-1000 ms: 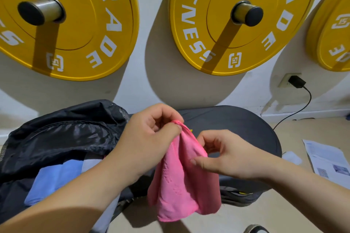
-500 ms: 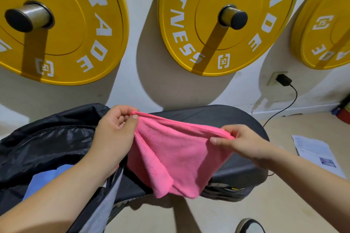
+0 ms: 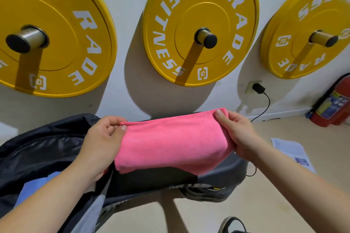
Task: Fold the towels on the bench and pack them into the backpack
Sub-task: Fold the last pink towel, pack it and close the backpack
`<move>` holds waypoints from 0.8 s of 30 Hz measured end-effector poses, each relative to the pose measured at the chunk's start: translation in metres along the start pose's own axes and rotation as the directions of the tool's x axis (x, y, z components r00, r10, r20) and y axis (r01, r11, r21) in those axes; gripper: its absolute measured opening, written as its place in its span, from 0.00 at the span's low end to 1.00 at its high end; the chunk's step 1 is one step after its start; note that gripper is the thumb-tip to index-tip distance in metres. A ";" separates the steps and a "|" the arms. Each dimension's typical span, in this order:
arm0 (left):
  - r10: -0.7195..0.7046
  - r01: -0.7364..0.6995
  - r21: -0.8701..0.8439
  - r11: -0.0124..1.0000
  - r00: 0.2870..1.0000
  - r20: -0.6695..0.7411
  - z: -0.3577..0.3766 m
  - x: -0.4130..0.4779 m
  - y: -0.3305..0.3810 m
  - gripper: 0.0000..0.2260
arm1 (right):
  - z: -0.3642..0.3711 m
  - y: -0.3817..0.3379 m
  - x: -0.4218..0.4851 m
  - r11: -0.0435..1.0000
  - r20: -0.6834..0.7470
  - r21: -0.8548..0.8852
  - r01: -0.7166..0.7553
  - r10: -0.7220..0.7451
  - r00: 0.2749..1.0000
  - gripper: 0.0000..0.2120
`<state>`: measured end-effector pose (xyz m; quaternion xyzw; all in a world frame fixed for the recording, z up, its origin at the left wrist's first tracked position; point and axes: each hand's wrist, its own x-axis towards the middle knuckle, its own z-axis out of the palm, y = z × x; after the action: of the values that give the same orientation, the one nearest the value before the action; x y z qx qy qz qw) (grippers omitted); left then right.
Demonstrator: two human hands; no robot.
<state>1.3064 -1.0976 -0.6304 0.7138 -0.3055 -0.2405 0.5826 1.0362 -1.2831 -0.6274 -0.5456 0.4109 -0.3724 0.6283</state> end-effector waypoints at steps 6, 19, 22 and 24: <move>-0.056 0.016 0.188 0.982 0.977 0.207 0.001 0.000 -0.011 0.09 | -0.013 0.019 0.005 0.964 -0.071 -0.265 0.015 -0.035 0.997 0.12; 0.308 -0.273 0.228 0.935 0.942 -0.135 0.006 0.043 0.008 0.09 | 0.021 -0.010 0.041 0.902 -0.192 -0.205 0.381 -0.419 0.888 0.05; 0.230 -0.208 0.264 0.942 0.972 -0.055 0.004 0.039 -0.008 0.08 | 0.010 0.010 0.041 0.872 -0.167 -0.361 0.330 -0.409 0.897 0.06; 0.124 -0.129 0.319 0.939 0.992 0.036 0.005 0.037 -0.030 0.08 | -0.001 0.034 0.041 0.869 -0.098 -0.437 0.234 -0.305 0.947 0.05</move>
<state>1.3331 -1.1236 -0.6605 0.7759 -0.3901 -0.1551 0.4708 1.0515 -1.3165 -0.6657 -0.6872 0.4511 -0.4032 0.4021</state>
